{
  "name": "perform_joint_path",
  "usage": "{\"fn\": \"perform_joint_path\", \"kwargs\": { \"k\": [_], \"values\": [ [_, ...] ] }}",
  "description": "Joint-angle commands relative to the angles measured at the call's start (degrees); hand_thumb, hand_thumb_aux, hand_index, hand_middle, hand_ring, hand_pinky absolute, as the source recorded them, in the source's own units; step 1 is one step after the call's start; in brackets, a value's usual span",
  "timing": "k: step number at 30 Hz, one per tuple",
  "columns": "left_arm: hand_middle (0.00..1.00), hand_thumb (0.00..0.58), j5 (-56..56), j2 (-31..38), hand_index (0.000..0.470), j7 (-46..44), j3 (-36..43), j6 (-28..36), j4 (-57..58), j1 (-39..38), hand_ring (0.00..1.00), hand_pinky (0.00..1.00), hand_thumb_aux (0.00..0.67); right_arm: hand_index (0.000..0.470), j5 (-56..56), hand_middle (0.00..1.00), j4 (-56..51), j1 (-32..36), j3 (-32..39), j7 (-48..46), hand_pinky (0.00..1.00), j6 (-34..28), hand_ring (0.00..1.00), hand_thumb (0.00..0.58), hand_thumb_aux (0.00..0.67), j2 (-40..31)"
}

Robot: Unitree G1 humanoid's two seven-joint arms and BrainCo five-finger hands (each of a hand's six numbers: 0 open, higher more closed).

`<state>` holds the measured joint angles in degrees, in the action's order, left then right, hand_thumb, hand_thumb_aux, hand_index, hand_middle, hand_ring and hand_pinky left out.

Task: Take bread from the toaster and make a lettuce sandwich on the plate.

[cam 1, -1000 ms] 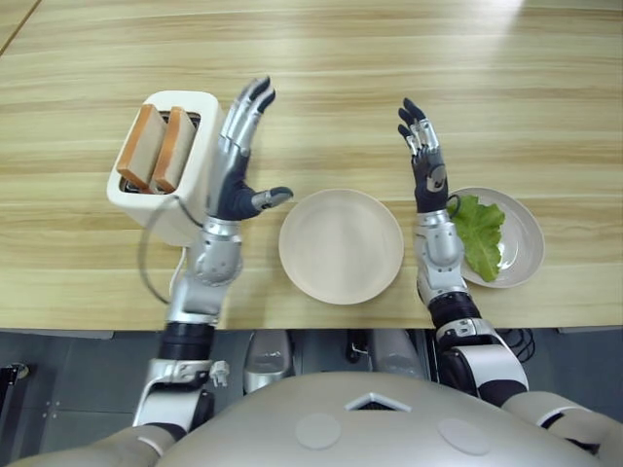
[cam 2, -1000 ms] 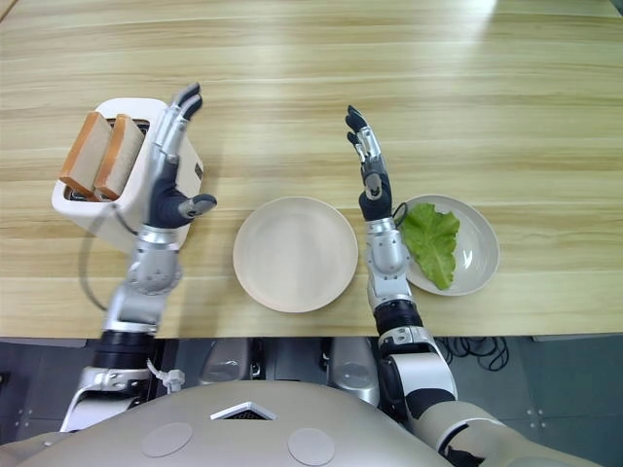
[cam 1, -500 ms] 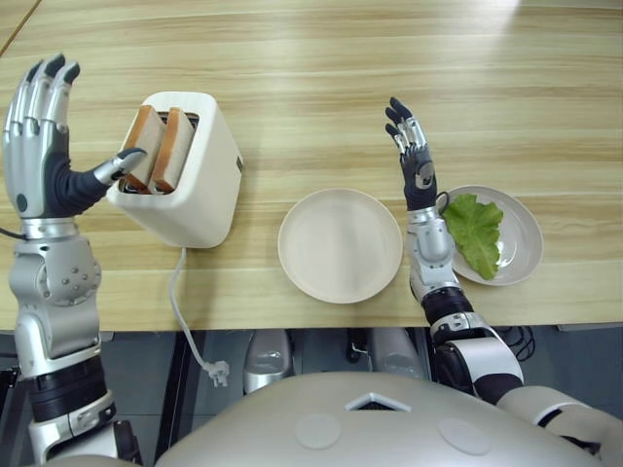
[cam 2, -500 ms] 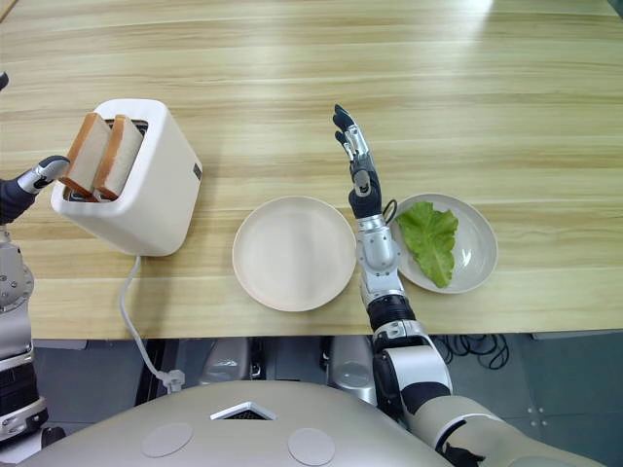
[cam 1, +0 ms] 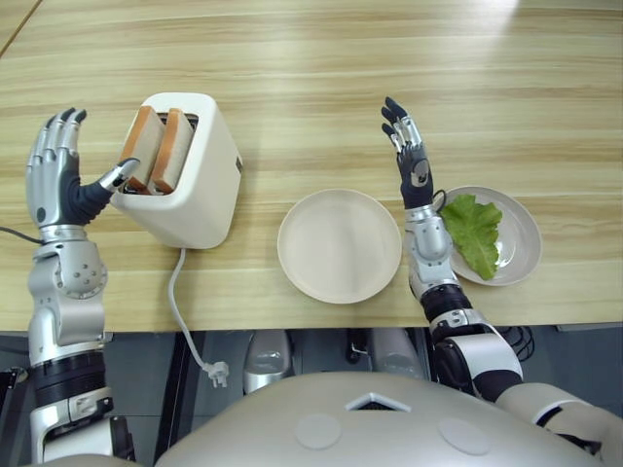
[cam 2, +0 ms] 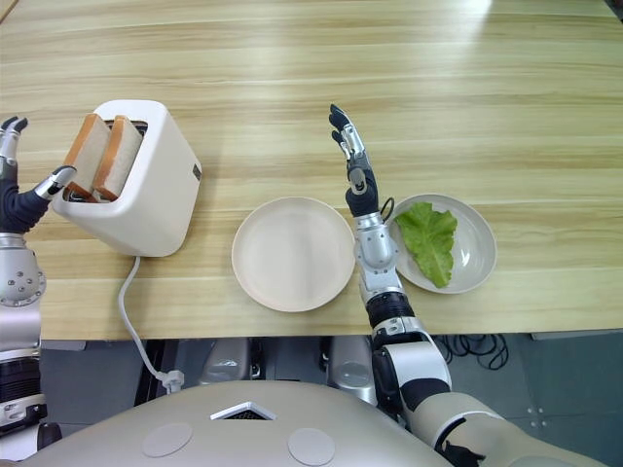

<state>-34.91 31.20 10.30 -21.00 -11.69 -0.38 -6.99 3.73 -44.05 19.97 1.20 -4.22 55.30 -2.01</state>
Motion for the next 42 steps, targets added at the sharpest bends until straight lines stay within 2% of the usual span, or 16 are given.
{"fn": "perform_joint_path", "kwargs": {
  "k": [1,3,4,5,6,7,8,11,27,28,29,31,32,33,34,42],
  "values": [
    [0.00,0.000,0.7,0.2,0.000,-0.4,2.3,0.5,0.7,0.3,0.00,0.00,0.000,0.000,0.6,0.00,-0.7,0.4,0.2,0.3,0.00,0.2,0.00,0.000,0.000,0.1],
    [0.00,0.190,1.1,0.3,0.083,-0.3,2.7,0.6,1.0,0.3,0.00,0.00,0.121,0.000,0.7,0.00,-0.8,0.5,0.2,0.4,0.00,0.3,0.00,0.000,0.000,0.1],
    [0.00,0.422,1.2,0.4,0.220,-0.2,2.8,0.7,1.1,0.3,0.00,0.00,0.321,0.000,0.7,0.00,-0.9,0.5,0.1,0.5,0.00,0.3,0.00,0.000,0.000,0.0],
    [0.00,0.559,1.5,0.5,0.372,-0.1,2.9,0.6,1.1,0.3,0.00,0.00,0.541,0.000,0.8,0.00,-0.9,0.5,0.1,0.6,0.00,0.3,0.00,0.000,0.000,0.0],
    [0.00,0.577,1.7,0.6,0.426,-0.1,2.9,0.6,1.0,0.3,0.00,0.00,0.620,0.000,0.9,0.00,-0.9,0.5,0.1,0.7,0.00,0.3,0.00,0.000,0.000,-0.1],
    [0.00,0.580,1.6,0.6,0.455,0.1,2.6,0.8,0.7,0.1,0.00,0.00,0.662,0.000,0.9,0.00,-1.0,0.5,0.1,0.6,0.00,0.4,0.00,0.000,0.000,-0.1],
    [0.00,0.580,1.7,0.8,0.455,0.1,2.5,0.9,0.5,0.0,0.00,0.00,0.662,0.000,0.9,0.00,-1.0,0.5,0.2,0.6,0.00,0.4,0.00,0.000,0.000,-0.1],
    [0.00,0.570,1.9,1.0,0.400,0.2,2.7,1.1,0.9,0.1,0.00,0.00,0.583,0.000,1.1,0.00,-0.9,0.5,0.2,0.8,0.00,0.6,0.00,0.000,0.000,-0.3],
    [0.00,0.554,2.3,-0.3,0.363,1.4,6.7,1.0,2.2,0.1,0.00,0.00,0.528,0.000,2.1,0.00,-1.1,0.6,0.3,1.1,0.00,1.8,0.00,0.000,0.000,-0.8],
    [0.00,0.559,2.6,-0.4,0.373,1.3,6.9,0.9,2.3,0.1,0.00,0.00,0.544,0.000,2.2,0.00,-1.1,0.6,0.3,1.2,0.00,1.8,0.00,0.000,0.000,-0.8],
    [0.00,0.580,2.8,-0.5,0.460,1.3,7.0,0.8,2.3,0.1,0.00,0.00,0.670,0.000,2.3,0.00,-1.1,0.6,0.3,1.2,0.00,1.8,0.00,0.000,0.000,-0.8],
    [0.00,0.580,3.5,-0.7,0.460,1.3,6.9,0.5,1.5,0.1,0.00,0.00,0.670,0.000,2.5,0.00,-1.1,0.6,0.3,1.3,0.00,1.8,0.00,0.000,0.000,-0.8],
    [0.68,0.580,3.7,-0.6,0.460,1.3,6.8,0.4,0.8,0.1,0.68,0.68,0.670,0.000,2.6,0.00,-1.1,0.6,0.3,1.4,0.00,1.8,0.00,0.000,0.000,-0.8],
    [0.68,0.580,3.2,-0.3,0.460,1.4,6.7,0.6,-0.4,0.0,0.68,0.68,0.670,0.000,2.7,0.00,-1.1,0.6,0.4,1.5,0.00,1.8,0.00,0.000,0.000,-0.9],
    [1.00,0.580,2.8,-0.1,0.460,1.6,6.5,0.7,-1.6,-0.1,1.00,1.00,0.670,0.000,2.8,0.00,-1.1,0.5,0.4,1.6,0.00,1.8,0.00,0.000,0.000,-0.9],
    [1.00,0.580,2.8,-0.1,0.460,3.6,3.5,1.2,-10.4,2.6,1.00,1.00,0.670,0.000,3.7,0.00,-1.6,0.7,0.5,2.5,0.00,2.2,0.00,0.000,0.000,-1.2]
  ]
}}
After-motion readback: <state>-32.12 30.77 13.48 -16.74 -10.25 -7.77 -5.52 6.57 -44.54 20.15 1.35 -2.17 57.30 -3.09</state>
